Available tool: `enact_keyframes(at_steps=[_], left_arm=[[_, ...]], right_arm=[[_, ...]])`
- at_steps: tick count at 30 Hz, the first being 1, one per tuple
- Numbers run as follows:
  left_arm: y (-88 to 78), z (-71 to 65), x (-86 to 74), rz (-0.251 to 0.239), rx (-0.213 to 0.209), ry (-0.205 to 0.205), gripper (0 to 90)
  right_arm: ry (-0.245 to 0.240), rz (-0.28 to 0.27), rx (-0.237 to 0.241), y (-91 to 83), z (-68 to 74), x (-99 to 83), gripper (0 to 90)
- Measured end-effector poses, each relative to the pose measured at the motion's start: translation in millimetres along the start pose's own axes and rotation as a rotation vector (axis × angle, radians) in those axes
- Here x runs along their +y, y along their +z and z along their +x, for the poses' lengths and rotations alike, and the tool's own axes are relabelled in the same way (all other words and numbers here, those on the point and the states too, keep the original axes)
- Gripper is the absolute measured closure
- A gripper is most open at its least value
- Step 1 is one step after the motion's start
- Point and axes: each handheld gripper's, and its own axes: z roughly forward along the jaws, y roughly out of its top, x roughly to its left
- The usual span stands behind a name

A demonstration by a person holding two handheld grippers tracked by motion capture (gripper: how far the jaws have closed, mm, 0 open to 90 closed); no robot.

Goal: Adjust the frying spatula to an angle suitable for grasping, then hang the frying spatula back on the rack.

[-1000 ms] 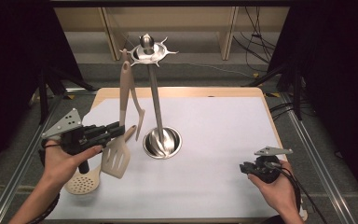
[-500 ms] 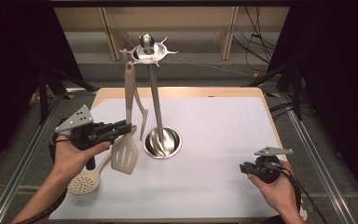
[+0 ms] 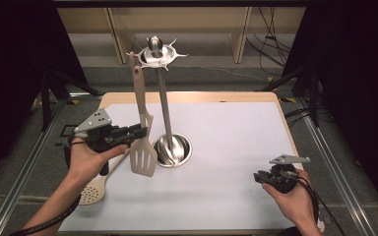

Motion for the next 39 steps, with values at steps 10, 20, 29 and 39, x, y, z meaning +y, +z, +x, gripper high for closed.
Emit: enact_keyframes(at_steps=[10,20,29,39], left_arm=[[0.2,0.3,0.7,0.018,0.022,0.002,75.6],[-19.0,-0.9,5.8,-0.013,0.033,0.003,78.4],[-31.2,-5.1,34.5,-0.118,0.055,-0.015,89.1],[-36.0,-17.8,67.1,-0.200,0.042,0.014,89.3]], right_arm=[[-0.024,0.010,-0.001,-1.4,-4.1,-0.3,74.8],[-0.022,0.011,-0.010,-1.7,-5.3,0.0,74.9],[-0.011,0.007,-0.010,-1.1,-6.5,-0.3,76.3],[-0.022,0.007,-0.007,-1.5,-5.0,1.6,76.5]])
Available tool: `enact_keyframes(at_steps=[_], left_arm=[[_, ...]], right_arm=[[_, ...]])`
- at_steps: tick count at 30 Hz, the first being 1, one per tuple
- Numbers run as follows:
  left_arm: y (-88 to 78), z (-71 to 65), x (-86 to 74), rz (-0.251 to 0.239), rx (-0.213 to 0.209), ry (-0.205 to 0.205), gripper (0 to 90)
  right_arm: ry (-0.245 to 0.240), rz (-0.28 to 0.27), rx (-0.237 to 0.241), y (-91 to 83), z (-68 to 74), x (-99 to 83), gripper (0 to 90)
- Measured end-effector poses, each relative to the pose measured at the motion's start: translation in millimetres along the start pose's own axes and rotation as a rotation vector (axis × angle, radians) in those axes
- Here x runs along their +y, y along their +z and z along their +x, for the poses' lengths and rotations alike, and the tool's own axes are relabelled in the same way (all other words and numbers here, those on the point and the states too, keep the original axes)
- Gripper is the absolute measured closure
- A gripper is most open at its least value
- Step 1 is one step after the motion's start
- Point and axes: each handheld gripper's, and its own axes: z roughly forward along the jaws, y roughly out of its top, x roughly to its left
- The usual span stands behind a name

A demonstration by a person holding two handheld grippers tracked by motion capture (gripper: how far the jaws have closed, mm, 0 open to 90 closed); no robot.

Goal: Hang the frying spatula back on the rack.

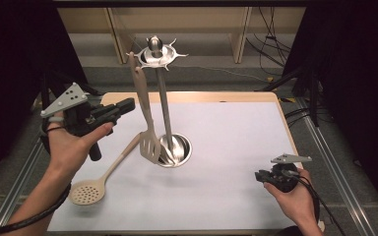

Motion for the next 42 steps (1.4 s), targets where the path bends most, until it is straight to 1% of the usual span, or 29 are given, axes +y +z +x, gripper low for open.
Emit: enact_keyframes(at_steps=[2,3,4,6,11,12,13,14,16,20,22,24,25,26,27,28,29,30,31,33,34,35,36,37,38,40,41,42], left_arm=[[2.3,-3.4,6.6,-0.015,-0.006,0.006,89.3],[4.3,-5.1,10.9,-0.024,-0.011,0.008,89.3],[6.0,-4.8,13.9,-0.037,-0.009,0.031,89.3],[10.0,-6.9,20.4,-0.048,-0.006,0.036,89.3],[20.4,-9.5,35.9,-0.055,-0.002,0.057,89.4],[21.6,-9.8,37.6,-0.058,-0.001,0.055,89.3],[22.9,-9.5,39.8,-0.061,0.004,0.060,89.3],[24.3,-9.3,41.6,-0.066,0.008,0.063,89.4],[27.0,-8.8,44.8,-0.071,0.017,0.064,89.4],[29.9,-10.4,47.5,-0.072,0.023,0.071,89.3],[30.9,-11.2,48.2,-0.071,0.023,0.071,89.4],[31.6,-11.2,49.1,-0.068,0.025,0.073,89.4],[31.8,-11.2,49.5,-0.066,0.028,0.073,89.4],[31.9,-11.0,49.7,-0.064,0.029,0.071,89.4],[32.0,-10.8,49.9,-0.063,0.031,0.072,89.4],[32.0,-10.6,50.1,-0.061,0.034,0.074,89.4],[32.0,-10.4,50.2,-0.061,0.034,0.069,89.4],[32.2,-9.9,50.3,-0.062,0.034,0.067,89.4],[32.2,-9.3,50.2,-0.061,0.036,0.070,89.4],[32.4,-8.9,50.3,-0.059,0.038,0.070,89.4],[32.6,-8.8,50.2,-0.059,0.040,0.069,89.4],[32.7,-8.5,50.2,-0.058,0.041,0.068,89.4],[32.6,-8.3,50.3,-0.058,0.043,0.068,89.4],[32.6,-8.1,50.5,-0.058,0.044,0.068,89.4],[32.5,-8.1,50.6,-0.057,0.046,0.067,89.4],[32.2,-7.6,51.0,-0.055,0.046,0.065,89.4],[31.6,-8.0,50.8,-0.049,0.048,0.055,89.4],[31.5,-7.0,51.1,-0.056,0.051,0.067,89.4]], right_arm=[[-0.002,-0.004,-0.007,0.0,0.6,0.2,76.6],[0.005,0.000,0.001,0.2,0.7,0.3,76.7],[0.004,0.002,0.003,0.1,0.4,0.2,76.8],[0.000,-0.004,0.002,0.0,-0.1,-0.4,77.1],[0.003,-0.006,0.001,0.1,1.0,1.3,78.0],[-0.003,-0.009,-0.001,-0.3,1.4,1.5,78.2],[-0.010,-0.008,-0.001,-0.6,1.3,1.5,78.5],[-0.003,-0.006,0.002,-0.6,1.7,1.4,78.8],[-0.007,-0.018,-0.005,-1.0,1.8,0.9,79.5],[0.002,-0.016,0.001,-1.5,3.1,1.4,80.1],[-0.005,-0.021,-0.003,-1.7,3.4,1.4,80.1],[-0.006,-0.015,0.005,0.3,3.2,1.2,80.1],[-0.018,-0.020,0.000,0.4,3.1,1.5,80.1],[-0.006,-0.020,0.002,0.7,4.2,1.5,80.1],[-0.012,-0.018,0.001,0.5,3.9,1.3,80.1],[-0.030,-0.025,0.004,0.9,2.7,0.9,80.1],[-0.006,-0.021,0.010,0.2,4.2,1.5,80.1],[-0.013,-0.025,0.010,0.5,3.5,1.6,80.1],[-0.022,-0.017,-0.001,0.6,2.5,1.3,80.1],[-0.009,-0.010,0.001,0.3,3.3,1.0,80.1],[-0.035,-0.019,-0.003,1.2,1.7,0.3,80.1],[-0.009,-0.013,0.002,0.2,3.3,0.8,80.1],[-0.005,-0.010,0.004,0.3,3.1,0.8,80.1],[-0.013,-0.015,-0.001,-0.5,2.7,0.9,80.1],[0.006,-0.018,0.004,-1.0,3.9,0.9,80.1],[0.006,-0.024,0.009,-0.6,3.2,0.8,80.1],[0.005,-0.019,0.005,-0.9,3.3,0.9,80.1],[0.007,-0.020,0.006,-0.9,3.4,0.8,80.1]])
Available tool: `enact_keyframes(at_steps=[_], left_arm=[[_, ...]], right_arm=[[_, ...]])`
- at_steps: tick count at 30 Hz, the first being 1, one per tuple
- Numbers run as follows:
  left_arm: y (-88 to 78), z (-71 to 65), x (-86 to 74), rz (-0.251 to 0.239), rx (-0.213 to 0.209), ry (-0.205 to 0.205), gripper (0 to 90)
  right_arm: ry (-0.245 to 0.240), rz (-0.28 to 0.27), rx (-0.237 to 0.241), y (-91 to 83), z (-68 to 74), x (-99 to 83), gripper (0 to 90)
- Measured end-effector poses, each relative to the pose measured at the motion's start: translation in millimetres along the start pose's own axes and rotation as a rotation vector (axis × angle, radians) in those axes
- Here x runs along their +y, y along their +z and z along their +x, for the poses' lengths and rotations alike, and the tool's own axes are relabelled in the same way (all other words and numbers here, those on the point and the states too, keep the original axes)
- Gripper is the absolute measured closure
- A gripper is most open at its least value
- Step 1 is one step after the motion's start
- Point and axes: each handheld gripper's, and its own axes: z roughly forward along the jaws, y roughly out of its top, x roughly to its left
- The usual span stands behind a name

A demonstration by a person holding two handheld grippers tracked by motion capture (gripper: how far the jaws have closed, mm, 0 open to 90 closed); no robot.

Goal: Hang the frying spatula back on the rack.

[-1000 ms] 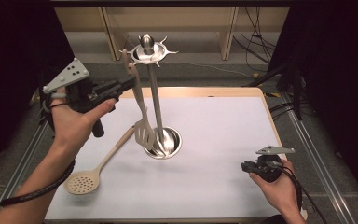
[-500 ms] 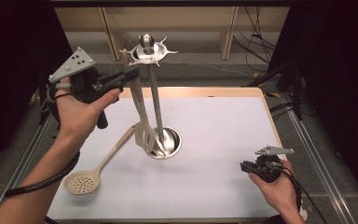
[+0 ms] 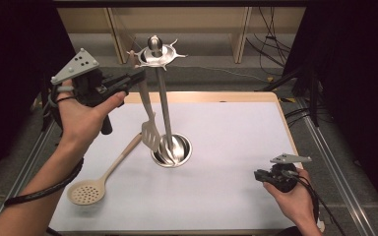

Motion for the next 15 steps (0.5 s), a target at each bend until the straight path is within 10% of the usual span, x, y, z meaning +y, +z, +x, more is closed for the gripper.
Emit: enact_keyframes(at_steps=[15], left_arm=[[-5.4,8.5,3.3,0.008,0.027,-0.023,89.4]], right_arm=[[-0.005,-0.002,-0.002,0.0,-0.2,0.1,80.1]])
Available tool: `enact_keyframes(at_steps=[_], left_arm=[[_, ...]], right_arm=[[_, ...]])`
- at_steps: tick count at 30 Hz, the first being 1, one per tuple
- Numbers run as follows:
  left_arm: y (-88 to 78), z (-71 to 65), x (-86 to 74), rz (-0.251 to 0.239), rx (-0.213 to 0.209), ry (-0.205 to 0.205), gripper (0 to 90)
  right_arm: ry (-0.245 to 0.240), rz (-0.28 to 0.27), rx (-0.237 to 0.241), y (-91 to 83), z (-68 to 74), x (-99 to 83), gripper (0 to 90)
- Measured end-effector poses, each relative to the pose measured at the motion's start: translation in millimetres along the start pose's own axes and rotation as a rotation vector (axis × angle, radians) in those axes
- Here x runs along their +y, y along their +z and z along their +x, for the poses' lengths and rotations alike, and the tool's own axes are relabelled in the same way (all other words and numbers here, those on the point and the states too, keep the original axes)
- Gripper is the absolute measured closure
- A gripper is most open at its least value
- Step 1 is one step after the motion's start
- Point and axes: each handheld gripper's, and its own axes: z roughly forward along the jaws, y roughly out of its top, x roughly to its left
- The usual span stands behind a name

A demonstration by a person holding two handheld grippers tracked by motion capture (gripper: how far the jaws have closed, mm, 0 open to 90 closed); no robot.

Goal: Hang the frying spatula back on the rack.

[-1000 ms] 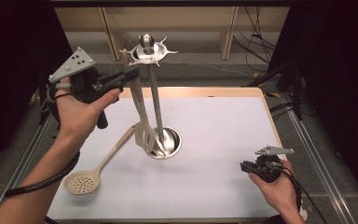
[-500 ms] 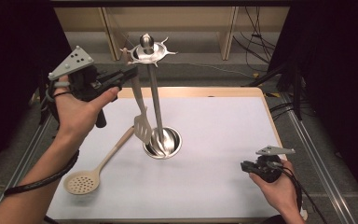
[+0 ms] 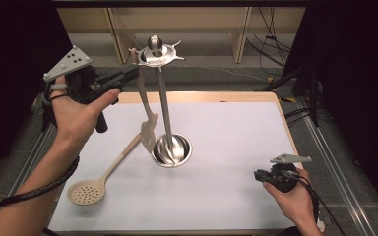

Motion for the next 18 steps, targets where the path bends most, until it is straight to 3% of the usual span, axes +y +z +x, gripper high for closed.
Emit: enact_keyframes(at_steps=[2,12,18], left_arm=[[0.9,1.8,0.7,-0.006,0.005,0.016,89.4],[1.6,5.6,2.2,0.010,0.023,-0.003,89.4],[2.5,10.1,2.8,0.012,0.043,0.013,89.5]], right_arm=[[0.005,-0.001,0.022,1.8,-0.7,-0.1,80.1],[0.005,0.000,0.007,-0.1,-0.7,-0.3,80.1],[0.000,0.000,0.002,0.4,-1.0,-0.3,80.1]])
